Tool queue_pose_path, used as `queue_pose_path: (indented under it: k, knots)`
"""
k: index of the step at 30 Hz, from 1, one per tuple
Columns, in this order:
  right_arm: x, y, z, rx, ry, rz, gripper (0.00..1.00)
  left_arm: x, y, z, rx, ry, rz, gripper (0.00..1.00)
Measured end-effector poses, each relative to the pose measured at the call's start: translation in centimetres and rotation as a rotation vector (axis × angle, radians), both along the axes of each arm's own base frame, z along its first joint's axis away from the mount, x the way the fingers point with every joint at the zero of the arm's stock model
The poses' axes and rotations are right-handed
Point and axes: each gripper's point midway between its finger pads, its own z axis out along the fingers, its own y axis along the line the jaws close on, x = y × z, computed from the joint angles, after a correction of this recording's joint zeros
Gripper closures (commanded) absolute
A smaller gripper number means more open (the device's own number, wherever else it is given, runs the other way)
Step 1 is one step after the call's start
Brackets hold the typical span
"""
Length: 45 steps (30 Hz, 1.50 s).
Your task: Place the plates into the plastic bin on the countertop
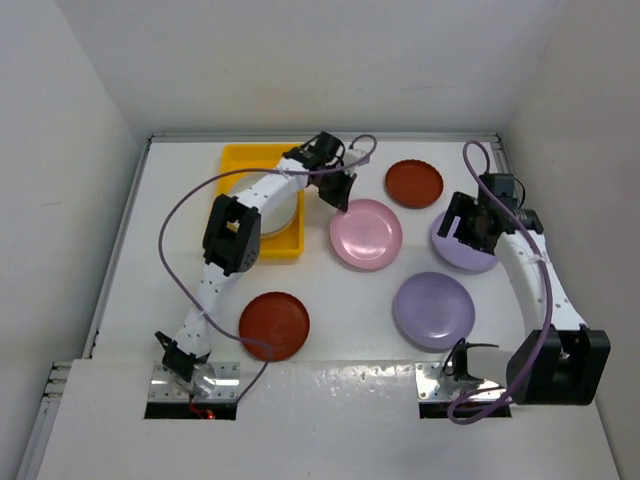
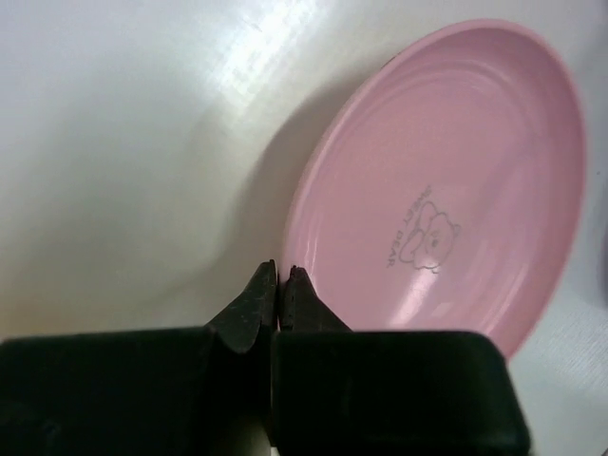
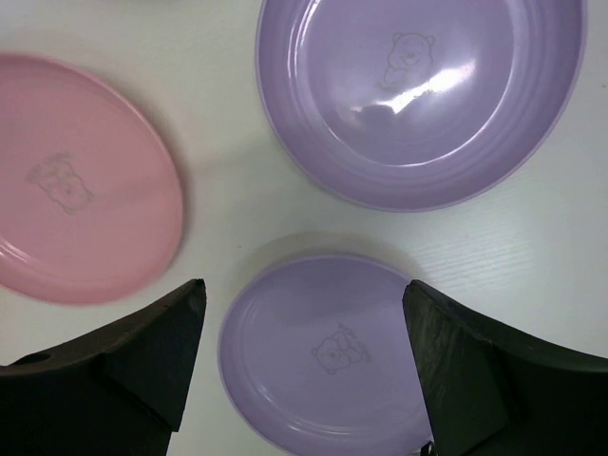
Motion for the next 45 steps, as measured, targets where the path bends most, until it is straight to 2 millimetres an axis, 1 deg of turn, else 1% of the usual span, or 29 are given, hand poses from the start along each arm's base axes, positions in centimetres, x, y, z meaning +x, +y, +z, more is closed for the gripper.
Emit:
queue_pose_path:
  k: [2, 4, 6, 8, 9, 10, 12, 13, 14, 15, 16, 17, 18, 19, 21, 23, 25, 27, 28, 30, 34, 35, 36, 39, 40, 41, 45]
  knots:
    - [0.2, 0.5, -0.4, 0.004, 0.012, 0.015, 0.17, 1.3, 0.8, 2.1, -0.032, -0.039, 0.005, 1.0]
    - [0.4, 1.2, -0.7, 0.008, 0.017, 0.033, 0.17, 2.8, 2.0, 5.1, -0.068, -0.103, 0.013, 1.0]
    - [0.6, 2.1, -0.9, 0.012, 0.02, 0.054, 0.18, 4.1, 3.7, 9.0, -0.101, -0.178, 0.033, 1.0]
    - [0.9, 3.1, -1.2, 0.012, 0.021, 0.079, 0.18, 5.5, 6.6, 13.7, -0.128, -0.271, 0.072, 1.0]
    - [1.1, 3.6, -1.3, 0.011, 0.023, 0.092, 0.18, 6.1, 8.5, 15.9, -0.132, -0.319, 0.099, 1.0]
    - [1.2, 4.0, -1.5, 0.011, 0.027, 0.101, 0.18, 6.9, 11.0, 18.2, -0.13, -0.372, 0.137, 1.0]
    - [1.4, 5.0, -2.0, 0.012, 0.037, 0.12, 0.18, 8.3, 16.8, 21.9, -0.103, -0.471, 0.234, 1.0]
    - [1.5, 5.6, -2.4, 0.013, 0.044, 0.131, 0.18, 8.6, 19.9, 23.3, -0.079, -0.509, 0.288, 1.0]
    - [1.6, 6.0, -2.7, 0.012, 0.051, 0.139, 0.18, 8.7, 22.8, 24.0, -0.054, -0.531, 0.336, 1.0]
    - [1.7, 6.4, -3.0, 0.011, 0.056, 0.146, 0.18, 8.7, 26.1, 24.1, -0.017, -0.541, 0.394, 1.0]
    - [1.8, 6.9, -3.3, 0.007, 0.063, 0.155, 0.18, 8.5, 28.5, 23.7, 0.015, -0.536, 0.436, 1.0]
    - [2.0, 7.3, -3.5, 0.005, 0.071, 0.162, 0.18, 8.2, 30.7, 22.7, 0.048, -0.514, 0.473, 1.0]
    - [2.3, 7.7, -3.7, 0.004, 0.078, 0.17, 0.18, 7.9, 32.3, 21.3, 0.08, -0.482, 0.498, 1.0]
    - [2.6, 8.2, -3.7, 0.005, 0.08, 0.177, 0.18, 7.6, 33.4, 19.5, 0.106, -0.44, 0.513, 1.0]
    - [3.4, 9.1, -3.4, 0.006, 0.076, 0.192, 0.18, 6.8, 34.1, 15.6, 0.136, -0.34, 0.514, 1.0]
    - [4.3, 9.9, -2.8, 0.005, 0.059, 0.206, 0.18, 6.0, 34.0, 11.9, 0.155, -0.245, 0.501, 1.0]
    - [5.2, 10.6, -2.1, 0.001, 0.04, 0.215, 0.18, 5.5, 34.0, 9.1, 0.163, -0.174, 0.493, 1.0]
    - [5.6, 11.1, -1.5, 0.002, 0.024, 0.224, 0.18, 5.1, 33.9, 7.3, 0.165, -0.129, 0.489, 1.0]
    - [5.7, 11.2, -1.4, 0.004, 0.022, 0.226, 0.18, 5.0, 33.8, 6.8, 0.162, -0.111, 0.489, 1.0]
    - [5.6, 10.9, -1.6, 0.006, 0.035, 0.216, 0.18, 4.9, 33.7, 6.5, 0.156, -0.102, 0.49, 1.0]
    - [4.7, 9.4, -2.9, 0.014, 0.084, 0.155, 0.18, 5.2, 33.4, 6.4, 0.137, -0.111, 0.487, 0.99]
    - [4.2, 9.0, -3.4, 0.016, 0.1, 0.139, 0.18, 5.2, 33.4, 6.3, 0.134, -0.111, 0.487, 0.92]
    - [3.6, 8.5, -4.0, 0.019, 0.12, 0.119, 0.18, 5.0, 33.4, 6.0, 0.135, -0.104, 0.485, 0.87]
    - [1.5, 7.1, -5.3, 0.037, 0.167, 0.056, 0.18, 4.7, 33.3, 5.4, 0.133, -0.089, 0.485, 0.79]
    - [1.0, 6.7, -5.6, 0.048, 0.175, 0.037, 0.18, 4.6, 33.3, 5.2, 0.134, -0.085, 0.485, 0.74]
    - [0.4, 6.3, -5.7, 0.061, 0.178, 0.012, 0.18, 4.6, 33.3, 5.2, 0.135, -0.084, 0.484, 0.72]
    - [-1.6, 4.1, -6.3, 0.091, 0.182, -0.098, 0.13, 4.7, 33.5, 4.6, 0.142, -0.076, 0.486, 0.64]
